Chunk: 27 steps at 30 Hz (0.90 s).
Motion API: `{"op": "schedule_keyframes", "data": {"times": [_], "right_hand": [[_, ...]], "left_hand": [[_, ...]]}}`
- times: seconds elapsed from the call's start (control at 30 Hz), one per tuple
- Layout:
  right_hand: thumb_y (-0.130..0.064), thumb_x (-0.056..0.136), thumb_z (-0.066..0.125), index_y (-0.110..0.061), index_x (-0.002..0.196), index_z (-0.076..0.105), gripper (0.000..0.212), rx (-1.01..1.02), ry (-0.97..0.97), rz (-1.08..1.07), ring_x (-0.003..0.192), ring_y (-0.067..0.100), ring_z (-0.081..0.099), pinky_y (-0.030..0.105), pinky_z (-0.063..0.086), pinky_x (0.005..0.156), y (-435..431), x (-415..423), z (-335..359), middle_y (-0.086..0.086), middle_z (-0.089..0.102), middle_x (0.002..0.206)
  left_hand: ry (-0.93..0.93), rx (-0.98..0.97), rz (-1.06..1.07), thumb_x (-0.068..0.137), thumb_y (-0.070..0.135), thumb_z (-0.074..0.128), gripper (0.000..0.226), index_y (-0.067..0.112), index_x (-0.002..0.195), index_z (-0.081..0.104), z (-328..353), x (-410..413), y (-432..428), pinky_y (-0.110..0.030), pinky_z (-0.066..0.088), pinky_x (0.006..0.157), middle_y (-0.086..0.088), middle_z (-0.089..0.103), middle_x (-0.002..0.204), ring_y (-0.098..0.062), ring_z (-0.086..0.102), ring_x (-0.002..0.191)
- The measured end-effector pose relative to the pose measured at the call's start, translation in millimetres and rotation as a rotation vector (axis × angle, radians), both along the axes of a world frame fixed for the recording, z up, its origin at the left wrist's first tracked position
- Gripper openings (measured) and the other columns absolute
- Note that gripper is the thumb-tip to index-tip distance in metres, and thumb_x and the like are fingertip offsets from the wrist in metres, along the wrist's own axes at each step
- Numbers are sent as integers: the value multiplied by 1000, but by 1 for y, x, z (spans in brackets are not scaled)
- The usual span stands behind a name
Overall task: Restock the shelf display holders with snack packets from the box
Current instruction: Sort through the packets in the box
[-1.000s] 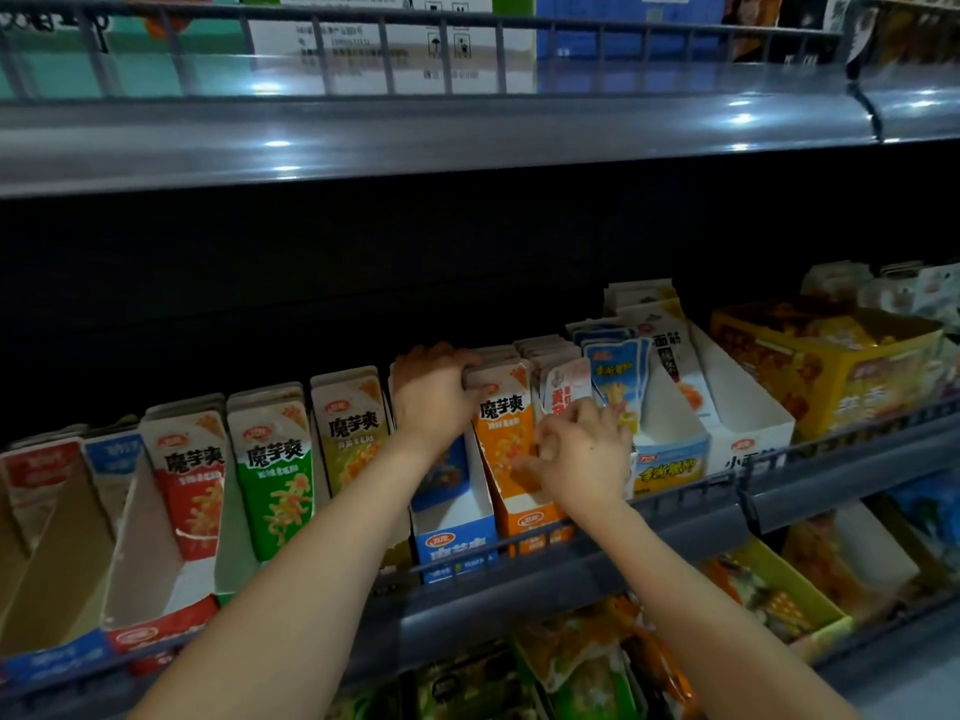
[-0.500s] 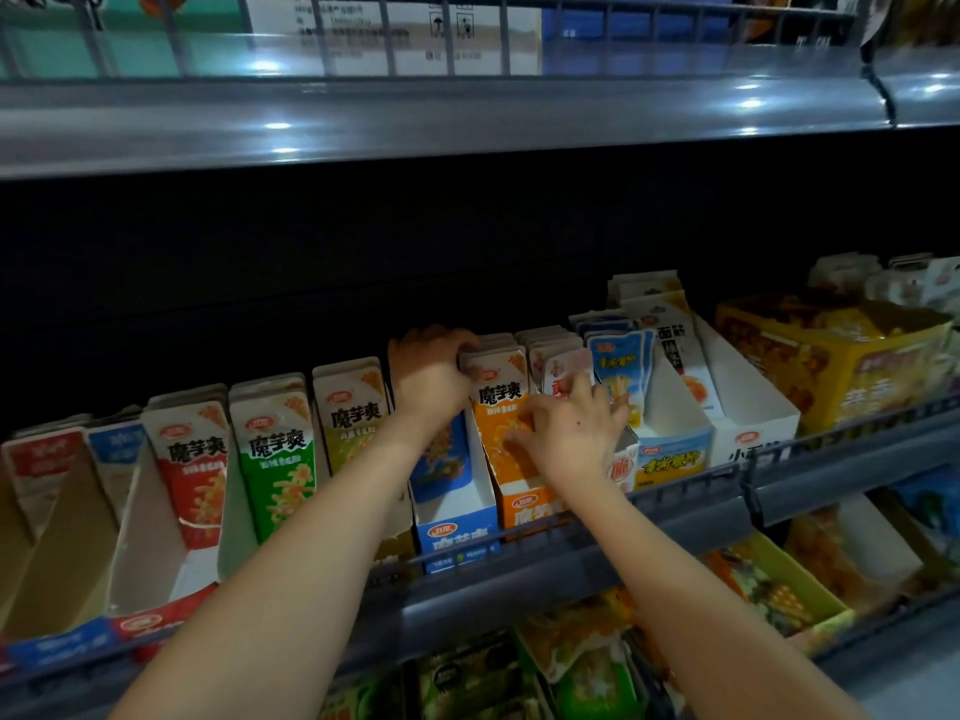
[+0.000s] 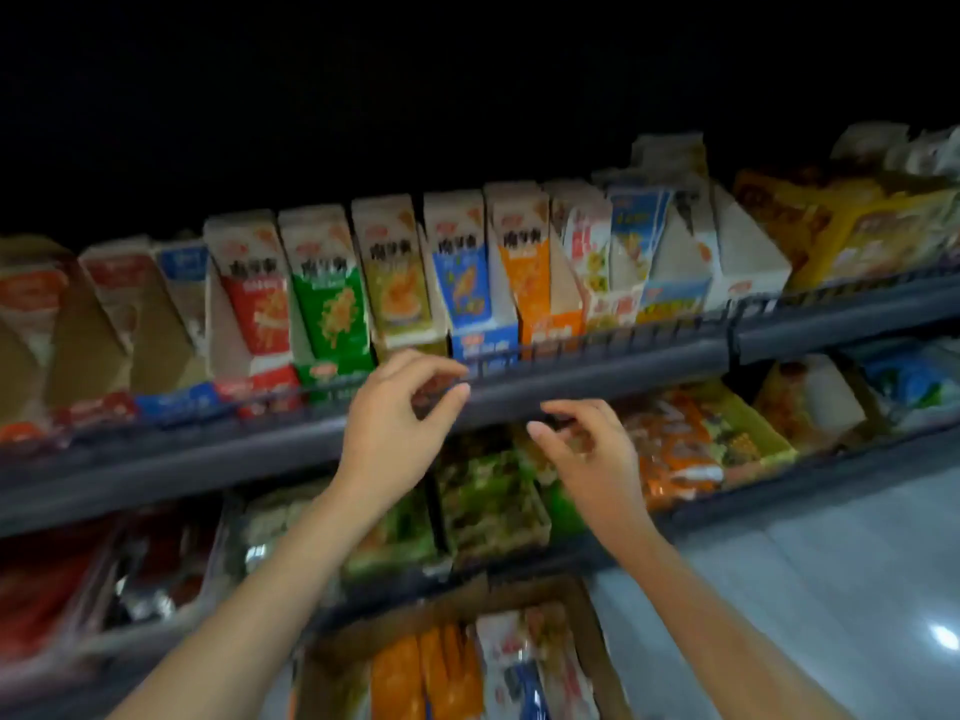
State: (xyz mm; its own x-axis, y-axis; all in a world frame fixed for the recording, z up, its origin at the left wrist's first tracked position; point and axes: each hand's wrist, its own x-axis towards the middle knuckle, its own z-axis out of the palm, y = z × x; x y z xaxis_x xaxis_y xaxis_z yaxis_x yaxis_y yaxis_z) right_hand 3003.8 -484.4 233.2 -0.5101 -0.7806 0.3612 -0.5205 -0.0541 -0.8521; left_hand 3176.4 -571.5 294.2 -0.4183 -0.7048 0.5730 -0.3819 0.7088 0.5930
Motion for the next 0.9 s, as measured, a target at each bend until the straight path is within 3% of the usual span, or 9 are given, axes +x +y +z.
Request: {"op": "schedule_keyframes", "data": {"times": [0.13,0.3,0.37,0.43,0.47,0.53,0.57,0.73,0.9], "right_hand": [[-27,86,68,-25,96,68,10,437,-100,210,80,-3,60,14,48,75,43,33,-78,-13,65,86],[-24,88,67,1,95,69,25,831,-164,242,92,25,66,36,50,85,84,66,-188,15,71,91],[-26,90,64,-3,90,67,23,946,-153,239,84,21,64,35,49,82,93,81,-221,12,67,82],[-31,91,61,-26,78,54,16,965,-127,274,73,7,54,30,47,74,91,96,-251,-6,53,74],[-31,92,60,-30,86,55,8,971,-121,281,79,6,55,24,44,72,88,105,-262,-7,55,83],[-30,92,59,-17,119,59,29,972,-104,204,102,16,61,21,41,73,77,119,-283,0,61,113],[-28,92,59,-12,123,57,35,959,-89,167,102,18,62,22,44,72,70,127,-290,2,62,116],[-49,90,56,-17,105,62,36,993,68,148,84,16,61,27,46,64,41,175,-321,0,65,99],[-45,89,59,-16,111,57,37,1016,142,-45,92,18,61,30,52,71,10,210,-341,2,61,108]], "left_hand": [[-192,113,-38,85,26,59,17,17,94,70,-89,56,51,-18,44,72,11,57,86,-7,59,81],[-475,333,97,86,28,52,25,15,93,71,-215,117,86,-30,45,78,-2,65,93,-24,64,88],[-539,313,179,83,25,55,20,17,90,72,-257,137,98,-33,45,77,-2,65,90,-27,63,83],[-579,262,281,78,12,66,16,15,92,72,-289,154,110,-38,48,76,-4,65,92,-30,61,83],[-605,238,329,77,11,67,19,13,95,71,-303,162,114,-42,49,80,-8,65,97,-33,61,87],[-678,240,393,81,20,56,29,11,105,68,-325,175,118,-51,47,90,-16,62,110,-39,58,99],[-710,261,403,83,24,51,34,10,111,65,-333,181,117,-54,44,95,-20,60,117,-41,56,106],[-682,452,353,92,36,30,52,12,132,53,-358,198,114,-53,39,104,-17,45,142,-37,35,135],[-493,480,395,93,19,43,38,10,126,58,-356,205,112,-41,35,107,-10,52,138,-28,39,134]]}}
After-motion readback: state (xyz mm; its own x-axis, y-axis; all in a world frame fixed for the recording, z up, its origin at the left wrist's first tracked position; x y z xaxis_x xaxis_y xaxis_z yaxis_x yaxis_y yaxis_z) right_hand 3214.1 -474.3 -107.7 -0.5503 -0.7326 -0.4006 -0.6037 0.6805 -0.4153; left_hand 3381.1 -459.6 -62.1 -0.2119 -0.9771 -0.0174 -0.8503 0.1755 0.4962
